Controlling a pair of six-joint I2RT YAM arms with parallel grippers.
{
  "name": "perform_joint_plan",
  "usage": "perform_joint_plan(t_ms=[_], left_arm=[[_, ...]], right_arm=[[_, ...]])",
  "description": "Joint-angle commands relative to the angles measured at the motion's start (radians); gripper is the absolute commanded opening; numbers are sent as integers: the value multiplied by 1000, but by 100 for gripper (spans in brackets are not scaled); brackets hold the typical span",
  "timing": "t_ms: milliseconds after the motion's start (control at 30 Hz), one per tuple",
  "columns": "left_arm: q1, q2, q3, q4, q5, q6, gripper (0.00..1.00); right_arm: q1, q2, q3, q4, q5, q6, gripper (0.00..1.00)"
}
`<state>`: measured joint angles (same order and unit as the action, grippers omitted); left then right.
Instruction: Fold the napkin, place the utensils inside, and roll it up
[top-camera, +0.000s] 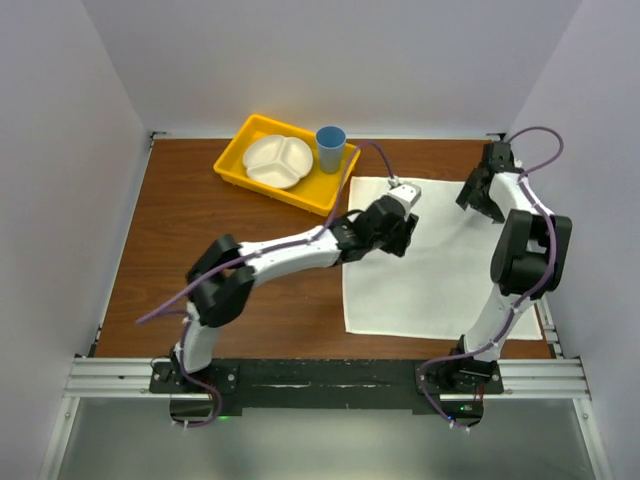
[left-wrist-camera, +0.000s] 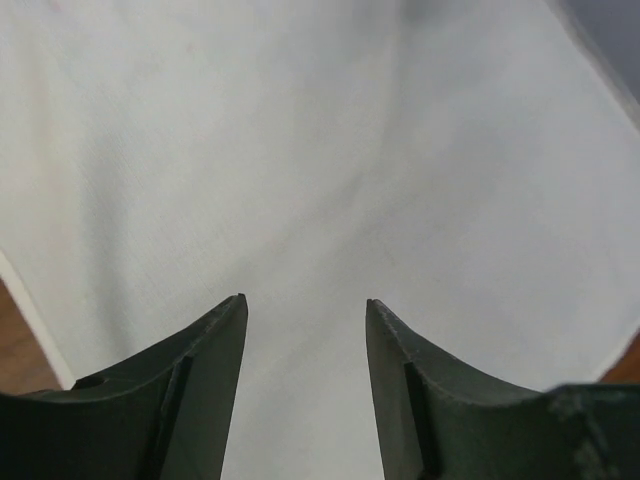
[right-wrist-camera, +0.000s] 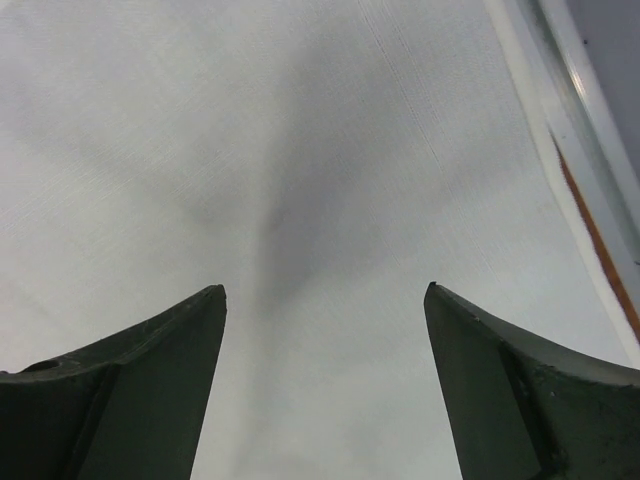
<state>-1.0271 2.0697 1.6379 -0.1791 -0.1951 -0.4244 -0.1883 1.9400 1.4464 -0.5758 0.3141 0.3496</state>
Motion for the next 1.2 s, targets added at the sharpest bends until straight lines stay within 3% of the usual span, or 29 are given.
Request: perform_joint_plan(t_ms=[0, 133, 267, 433, 633, 900, 1167], left_arm=[[12, -379, -105, 112, 43, 72, 58], [13, -612, -286, 96, 23, 56, 62], [13, -920, -450, 52, -114, 33, 69], [16, -1149, -544, -97, -291, -13, 74], [16, -1258, -637, -209, -345, -88, 74], [16, -1203, -693, -223, -202, -201, 70], [16, -1185, -693, -250, -198, -231, 69]], right_arm=[[145, -248, -16, -13, -26, -69, 91], [388, -393, -141, -24, -93, -41, 91], [619, -498, -282, -96, -119, -12, 91], [946, -611, -423, -190, -66, 121, 86], [992, -687, -593, -141, -43, 348, 75], [1007, -546, -606, -38, -72, 335, 47], [1063, -429, -597, 40, -116, 399, 45]])
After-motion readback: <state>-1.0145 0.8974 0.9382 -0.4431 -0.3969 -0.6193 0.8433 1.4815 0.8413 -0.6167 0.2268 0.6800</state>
